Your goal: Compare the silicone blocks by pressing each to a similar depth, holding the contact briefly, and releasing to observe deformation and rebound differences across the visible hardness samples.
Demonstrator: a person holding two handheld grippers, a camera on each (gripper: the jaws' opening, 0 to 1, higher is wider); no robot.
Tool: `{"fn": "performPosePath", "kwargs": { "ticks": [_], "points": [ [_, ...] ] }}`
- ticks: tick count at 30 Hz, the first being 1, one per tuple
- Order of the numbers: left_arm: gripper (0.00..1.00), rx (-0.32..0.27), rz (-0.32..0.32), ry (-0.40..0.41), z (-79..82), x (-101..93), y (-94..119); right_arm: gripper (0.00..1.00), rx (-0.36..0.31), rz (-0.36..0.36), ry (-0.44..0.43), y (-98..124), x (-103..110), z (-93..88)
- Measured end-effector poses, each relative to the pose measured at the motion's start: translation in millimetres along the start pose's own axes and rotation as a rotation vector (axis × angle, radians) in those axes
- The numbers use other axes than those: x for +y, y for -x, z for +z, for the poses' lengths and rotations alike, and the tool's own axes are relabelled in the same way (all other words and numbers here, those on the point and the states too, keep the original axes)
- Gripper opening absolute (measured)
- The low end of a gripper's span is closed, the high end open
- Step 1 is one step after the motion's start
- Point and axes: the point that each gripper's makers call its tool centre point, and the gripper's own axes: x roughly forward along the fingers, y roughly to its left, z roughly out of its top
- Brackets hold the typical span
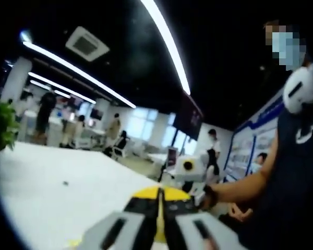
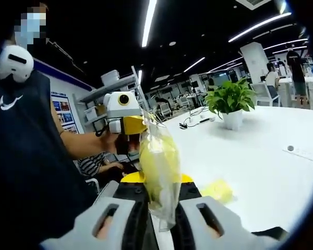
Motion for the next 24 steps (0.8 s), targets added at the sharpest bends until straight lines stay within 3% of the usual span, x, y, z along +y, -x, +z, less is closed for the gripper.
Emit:
{"fn": "performPosePath", "kwargs": {
  "ticks": [9, 14, 24],
  "points": [
    [0.0, 0.037, 0.011, 0.026, -3.8, 3.6, 0.0, 0.11, 0.008, 0.003, -0.031, 1.4, 1.5, -4.1],
    [0.0, 0.049, 0.007, 0.058, -0.1, -1.6, 0.3, 0.15, -0.028, 0.007, -0.01, 0.5, 1.1, -3.0],
    [0.0, 0.098, -0.024, 0.009, 1.9, -15.5, -3.9, 0.25, -0.077, 0.023, -0.011, -4.0, 4.2, 1.3]
  ]
}}
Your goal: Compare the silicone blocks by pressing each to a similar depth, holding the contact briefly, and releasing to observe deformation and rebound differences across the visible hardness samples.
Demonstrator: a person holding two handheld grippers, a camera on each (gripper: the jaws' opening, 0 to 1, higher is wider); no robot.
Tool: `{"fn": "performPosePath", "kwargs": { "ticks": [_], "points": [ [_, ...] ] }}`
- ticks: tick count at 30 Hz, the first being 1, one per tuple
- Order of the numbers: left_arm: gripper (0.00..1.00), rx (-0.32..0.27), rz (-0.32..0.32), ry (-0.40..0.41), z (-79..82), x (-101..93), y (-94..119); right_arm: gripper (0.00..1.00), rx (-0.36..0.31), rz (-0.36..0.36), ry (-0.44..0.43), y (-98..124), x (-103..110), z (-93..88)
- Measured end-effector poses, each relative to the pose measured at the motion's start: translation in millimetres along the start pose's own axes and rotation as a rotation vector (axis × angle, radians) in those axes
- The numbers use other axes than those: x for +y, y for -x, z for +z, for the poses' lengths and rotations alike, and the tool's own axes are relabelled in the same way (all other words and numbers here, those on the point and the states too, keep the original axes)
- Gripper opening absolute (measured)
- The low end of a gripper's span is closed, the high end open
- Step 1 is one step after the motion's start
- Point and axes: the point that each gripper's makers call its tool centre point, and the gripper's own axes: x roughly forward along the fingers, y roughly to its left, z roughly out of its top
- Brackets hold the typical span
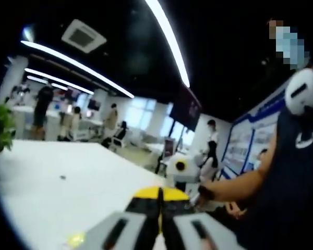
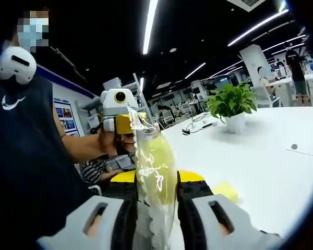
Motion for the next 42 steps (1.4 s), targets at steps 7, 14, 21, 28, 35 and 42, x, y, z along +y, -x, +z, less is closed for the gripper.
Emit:
{"fn": "performPosePath", "kwargs": {
  "ticks": [7, 14, 21, 28, 35, 42],
  "points": [
    [0.0, -0.023, -0.004, 0.016, 4.1, -1.7, -0.9, 0.55, -0.042, -0.048, 0.043, 0.6, -6.0, 5.9],
    [0.0, -0.034, 0.009, 0.027, 6.9, 2.6, -1.4, 0.96, -0.108, -0.17, 0.113, 6.0, -22.4, 18.0],
    [0.0, -0.033, -0.001, 0.035, 8.3, 3.2, -10.1, 0.96, -0.099, -0.229, 0.099, 22.1, -33.1, 14.6],
    [0.0, -0.021, -0.005, 0.063, 0.6, 11.7, -39.1, 0.96, -0.071, -0.367, 0.125, 63.0, -55.1, 3.6],
    [0.0, -0.023, -0.038, 0.084, 0.8, 18.1, -67.3, 0.96, -0.087, -0.484, 0.062, 115.7, -69.6, -7.3],
    [0.0, -0.036, -0.056, 0.132, -6.4, 21.4, -94.8, 0.96, -0.106, -0.568, 0.046, 147.4, -74.4, -16.0]
  ]
}}
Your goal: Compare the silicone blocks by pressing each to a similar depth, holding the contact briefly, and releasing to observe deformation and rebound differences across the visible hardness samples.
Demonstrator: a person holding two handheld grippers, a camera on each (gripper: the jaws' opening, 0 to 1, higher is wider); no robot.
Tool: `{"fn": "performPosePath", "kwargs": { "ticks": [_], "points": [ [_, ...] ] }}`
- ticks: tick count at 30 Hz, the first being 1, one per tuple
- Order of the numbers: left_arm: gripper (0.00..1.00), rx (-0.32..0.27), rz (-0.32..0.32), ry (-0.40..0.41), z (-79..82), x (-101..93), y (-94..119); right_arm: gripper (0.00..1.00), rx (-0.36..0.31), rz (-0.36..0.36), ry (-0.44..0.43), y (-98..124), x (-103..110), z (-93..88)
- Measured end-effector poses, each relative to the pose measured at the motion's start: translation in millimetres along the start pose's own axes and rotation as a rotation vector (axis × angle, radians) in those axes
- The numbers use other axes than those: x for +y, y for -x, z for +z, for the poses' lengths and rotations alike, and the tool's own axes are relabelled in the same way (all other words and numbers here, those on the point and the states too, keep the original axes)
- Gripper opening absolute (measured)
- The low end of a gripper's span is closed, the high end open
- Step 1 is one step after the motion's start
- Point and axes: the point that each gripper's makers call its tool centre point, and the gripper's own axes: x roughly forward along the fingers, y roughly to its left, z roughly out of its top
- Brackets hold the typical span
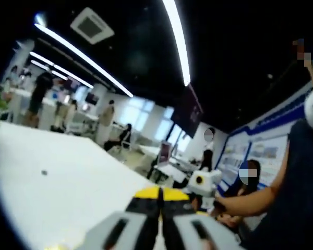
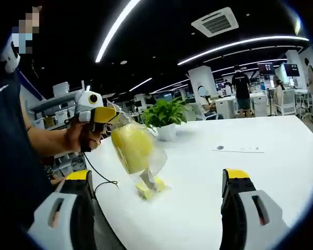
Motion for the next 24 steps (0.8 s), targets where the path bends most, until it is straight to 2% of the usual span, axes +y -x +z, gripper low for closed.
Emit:
{"fn": "performPosePath", "kwargs": {
  "ticks": [11, 12, 24],
  "points": [
    [0.0, 0.017, -0.03, 0.071, -17.6, 4.1, -24.2, 0.96, 0.008, -0.087, -0.038, 24.5, -10.8, -18.3],
    [0.0, 0.017, -0.029, 0.074, -19.3, 5.3, -25.0, 0.96, 0.006, -0.094, -0.039, 28.1, -17.3, -18.3],
    [0.0, 0.034, -0.02, 0.179, -52.1, 22.9, -31.1, 0.96, 0.011, -0.124, -0.054, 34.6, -27.5, -24.1]
  ]
}}
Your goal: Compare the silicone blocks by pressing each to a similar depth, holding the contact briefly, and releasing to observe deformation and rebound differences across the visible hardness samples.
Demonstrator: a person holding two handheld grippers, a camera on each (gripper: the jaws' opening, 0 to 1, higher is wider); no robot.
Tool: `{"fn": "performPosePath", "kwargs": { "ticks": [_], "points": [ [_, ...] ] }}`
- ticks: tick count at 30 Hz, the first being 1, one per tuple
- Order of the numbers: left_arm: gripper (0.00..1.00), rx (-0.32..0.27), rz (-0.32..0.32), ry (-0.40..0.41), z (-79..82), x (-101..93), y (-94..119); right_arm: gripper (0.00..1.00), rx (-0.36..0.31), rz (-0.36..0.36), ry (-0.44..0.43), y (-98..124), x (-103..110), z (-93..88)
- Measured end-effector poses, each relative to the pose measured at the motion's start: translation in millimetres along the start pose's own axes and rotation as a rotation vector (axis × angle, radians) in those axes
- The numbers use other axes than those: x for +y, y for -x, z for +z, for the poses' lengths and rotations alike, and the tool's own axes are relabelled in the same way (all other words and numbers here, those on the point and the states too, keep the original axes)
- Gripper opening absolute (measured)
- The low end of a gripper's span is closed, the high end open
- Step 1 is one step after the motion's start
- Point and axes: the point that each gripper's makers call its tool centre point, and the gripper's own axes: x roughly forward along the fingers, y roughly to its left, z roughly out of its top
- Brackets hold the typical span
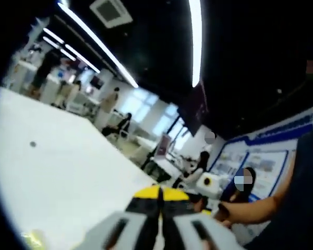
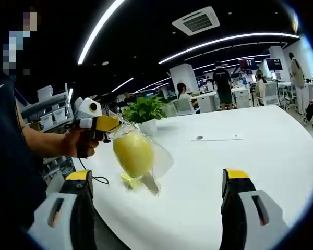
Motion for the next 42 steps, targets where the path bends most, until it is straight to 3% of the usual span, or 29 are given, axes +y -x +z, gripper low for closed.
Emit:
{"fn": "performPosePath", "kwargs": {
  "ticks": [20, 26, 30, 34, 42],
  "points": [
    [0.0, 0.029, 0.054, 0.161, -50.0, 60.5, -12.5, 0.96, 0.04, -0.03, -0.048, 9.5, -6.1, -25.9],
    [0.0, 0.035, 0.073, 0.256, -65.8, 83.8, -13.7, 0.96, 0.055, -0.038, -0.055, 10.8, -8.2, -30.5],
    [0.0, 0.005, 0.091, 0.318, -64.5, 101.3, -7.8, 0.96, 0.063, -0.04, -0.062, 10.7, -8.9, -32.4],
    [0.0, 0.022, 0.174, 0.306, -67.5, 131.8, -2.6, 0.96, 0.073, -0.045, -0.071, 11.2, -10.0, -36.6],
    [0.0, 0.082, 0.268, 0.258, -78.6, 177.7, -0.3, 0.96, 0.094, -0.045, -0.08, 7.2, -11.6, -40.1]
  ]
}}
